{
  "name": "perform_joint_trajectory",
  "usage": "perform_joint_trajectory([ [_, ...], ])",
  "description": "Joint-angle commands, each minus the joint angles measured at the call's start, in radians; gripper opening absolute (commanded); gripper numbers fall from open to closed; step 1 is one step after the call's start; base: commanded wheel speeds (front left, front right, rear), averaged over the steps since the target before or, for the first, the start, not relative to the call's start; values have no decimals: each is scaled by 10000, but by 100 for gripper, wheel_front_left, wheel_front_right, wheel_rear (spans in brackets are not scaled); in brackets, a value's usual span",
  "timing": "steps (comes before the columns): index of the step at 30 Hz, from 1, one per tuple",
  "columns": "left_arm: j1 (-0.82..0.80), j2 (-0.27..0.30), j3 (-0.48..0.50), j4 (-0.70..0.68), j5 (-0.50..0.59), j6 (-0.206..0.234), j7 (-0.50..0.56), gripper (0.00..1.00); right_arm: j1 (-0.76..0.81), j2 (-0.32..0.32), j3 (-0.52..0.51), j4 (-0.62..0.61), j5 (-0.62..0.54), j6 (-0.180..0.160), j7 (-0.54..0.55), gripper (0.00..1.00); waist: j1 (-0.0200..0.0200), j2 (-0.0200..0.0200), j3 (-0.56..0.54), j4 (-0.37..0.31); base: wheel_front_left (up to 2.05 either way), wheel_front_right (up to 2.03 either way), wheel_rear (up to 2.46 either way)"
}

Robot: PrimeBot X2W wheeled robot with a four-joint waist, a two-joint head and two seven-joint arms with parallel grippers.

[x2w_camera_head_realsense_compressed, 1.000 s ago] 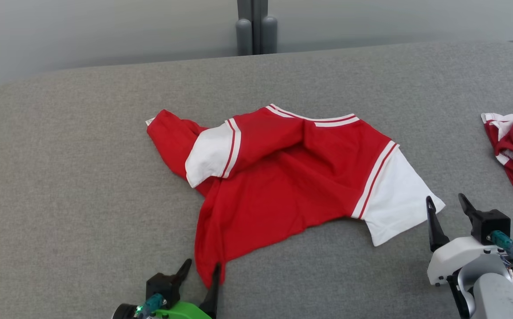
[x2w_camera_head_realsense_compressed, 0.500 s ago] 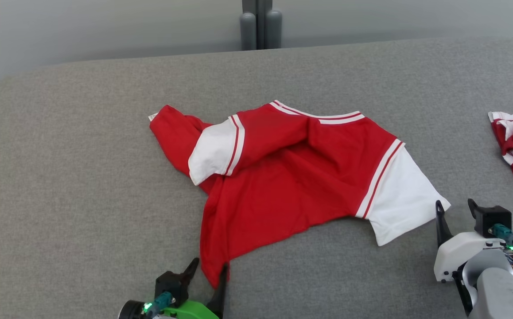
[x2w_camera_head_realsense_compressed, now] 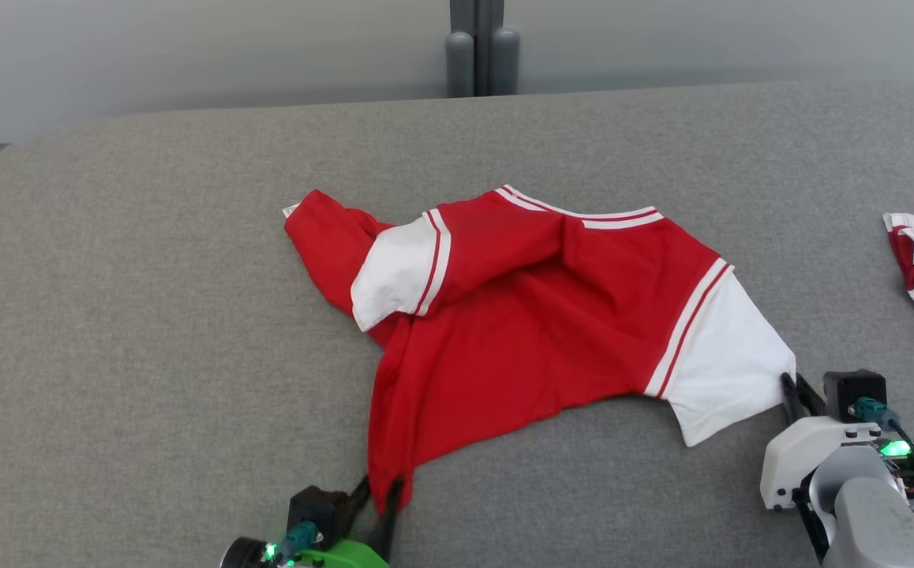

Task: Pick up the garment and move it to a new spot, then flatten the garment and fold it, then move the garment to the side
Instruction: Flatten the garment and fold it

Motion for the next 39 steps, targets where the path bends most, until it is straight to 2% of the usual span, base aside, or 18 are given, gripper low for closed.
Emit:
perform_joint_trajectory([
  [1, 485, 58, -235, 574, -135, -94, 304, 0, -8, -57, -64, 42, 46, -12, 5, 0, 0, -1, -71, 37, 0, 0, 0],
  [5, 524, 70, -321, 678, -404, -157, 303, 0, 113, -30, 86, -532, 627, -12, 1, 0, 0, -1, -264, 87, 0, 0, 0],
  [9, 465, 72, 70, 125, -632, -148, 231, 0, 447, -1, 517, -1524, 1611, -12, 1, 0, 0, -1, -469, 139, 0, 0, 0],
  [16, 249, 158, 1570, -1761, -762, -269, 173, 0, 754, -8, 1398, -3583, 3838, -12, -7, 0, 0, -1, -778, 138, 0, 0, 0],
  [22, -454, 665, 2373, -3612, -1113, -340, 173, 0, 226, -264, 1633, -5205, 5541, -12, -7, 0, 0, -1, -1008, 116, 0, 0, 0],
  [27, -1836, 1759, 2232, -4881, -2054, -341, 207, 0, -628, -668, 1837, -6378, 6714, -12, -7, 0, 0, -1, -1137, 75, 0, 0, 0],
  [31, -3400, 2752, 2519, -5451, -2413, -341, 421, 0, -1692, -1200, 2189, -6970, 7359, -12, -5, 0, 0, -1, -1076, 9, 0, 0, 0],
  [35, -4880, 3333, 2806, -5700, -2522, -341, 906, 0, -3073, -1773, 2640, -7185, 7561, -12, 147, 0, 0, -1, -826, -106, 0, 0, 0],
  [39, -6080, 3602, 2813, -5600, -2412, -341, 1394, 0, -4430, -2101, 3087, -6958, 7274, -12, 488, 0, 0, -1, -308, -196, 0, 0, 0],
])
